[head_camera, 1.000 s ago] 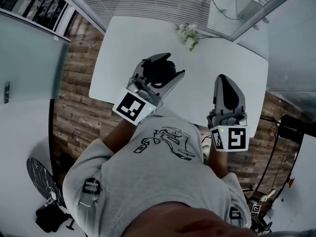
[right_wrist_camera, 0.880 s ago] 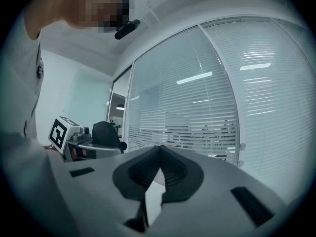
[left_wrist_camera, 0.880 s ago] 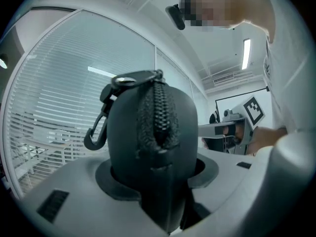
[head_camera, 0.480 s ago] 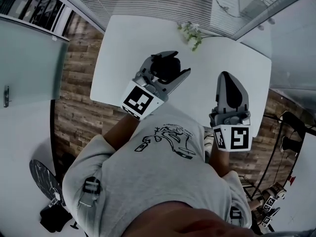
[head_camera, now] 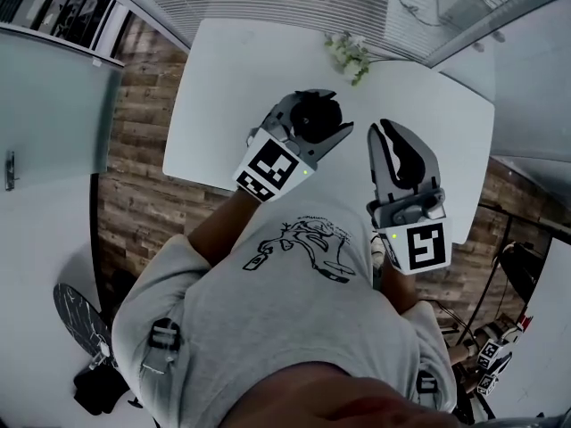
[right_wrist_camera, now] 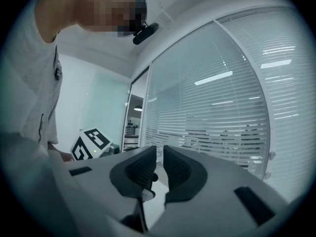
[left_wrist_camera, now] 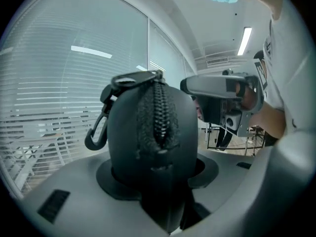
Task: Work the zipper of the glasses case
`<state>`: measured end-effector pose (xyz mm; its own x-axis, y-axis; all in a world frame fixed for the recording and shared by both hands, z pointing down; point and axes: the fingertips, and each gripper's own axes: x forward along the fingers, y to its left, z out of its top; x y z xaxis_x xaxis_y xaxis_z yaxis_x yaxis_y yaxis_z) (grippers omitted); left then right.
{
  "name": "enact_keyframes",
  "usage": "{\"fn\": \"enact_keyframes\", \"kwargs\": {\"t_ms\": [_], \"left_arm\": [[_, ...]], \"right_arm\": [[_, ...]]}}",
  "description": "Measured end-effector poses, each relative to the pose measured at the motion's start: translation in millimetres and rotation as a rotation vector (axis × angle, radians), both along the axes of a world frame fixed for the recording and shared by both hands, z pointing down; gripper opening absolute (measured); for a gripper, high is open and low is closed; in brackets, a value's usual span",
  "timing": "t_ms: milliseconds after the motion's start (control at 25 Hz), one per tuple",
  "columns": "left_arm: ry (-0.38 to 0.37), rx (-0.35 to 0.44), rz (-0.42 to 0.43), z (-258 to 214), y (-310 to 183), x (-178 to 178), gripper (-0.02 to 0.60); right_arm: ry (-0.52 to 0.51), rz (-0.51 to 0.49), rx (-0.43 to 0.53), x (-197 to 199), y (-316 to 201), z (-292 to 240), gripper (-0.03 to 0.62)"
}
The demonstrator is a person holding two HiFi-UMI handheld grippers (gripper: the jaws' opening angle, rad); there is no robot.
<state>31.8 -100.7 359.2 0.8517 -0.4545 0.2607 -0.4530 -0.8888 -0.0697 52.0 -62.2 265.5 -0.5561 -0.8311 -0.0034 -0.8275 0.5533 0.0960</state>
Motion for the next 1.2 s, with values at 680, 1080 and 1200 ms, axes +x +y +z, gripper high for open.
{"fn": "enact_keyframes", "kwargs": {"t_ms": [680,1080,1200], "left_arm": [[-0.251,-0.006,0.085,62,3,21,0.229],[-0.469,0.09,0.051,87,-4,7,0.229],[-0.479,0.095,0.043,89,-7,9,0.229]], "right_arm": [[0.34,-0.271,-0.07,-72,-9,52,0.137],[0.515,-0.338,-0.088,-74,-7,82,0.032],[0.494,-0.335,-0.096,-70,-9,82,0.031]]}}
